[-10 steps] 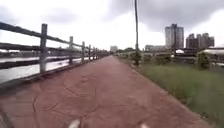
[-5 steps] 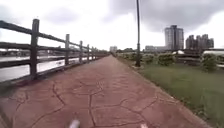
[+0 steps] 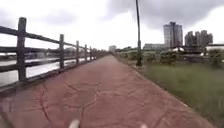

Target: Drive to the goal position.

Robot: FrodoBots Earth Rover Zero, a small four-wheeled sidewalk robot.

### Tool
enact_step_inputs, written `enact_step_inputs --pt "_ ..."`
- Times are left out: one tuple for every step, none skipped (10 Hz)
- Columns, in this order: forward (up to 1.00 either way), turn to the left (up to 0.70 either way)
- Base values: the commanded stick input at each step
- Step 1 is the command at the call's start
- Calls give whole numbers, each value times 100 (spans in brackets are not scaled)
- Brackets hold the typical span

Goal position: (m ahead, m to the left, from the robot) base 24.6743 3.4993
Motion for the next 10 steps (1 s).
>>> enact_step_inputs --pt "70 0" --pt "70 0" --pt "70 0" --pt "70 0" --pt "70 0" --pt "70 0" --pt "70 0" --pt "70 0" --pt "70 0" --pt "70 0"
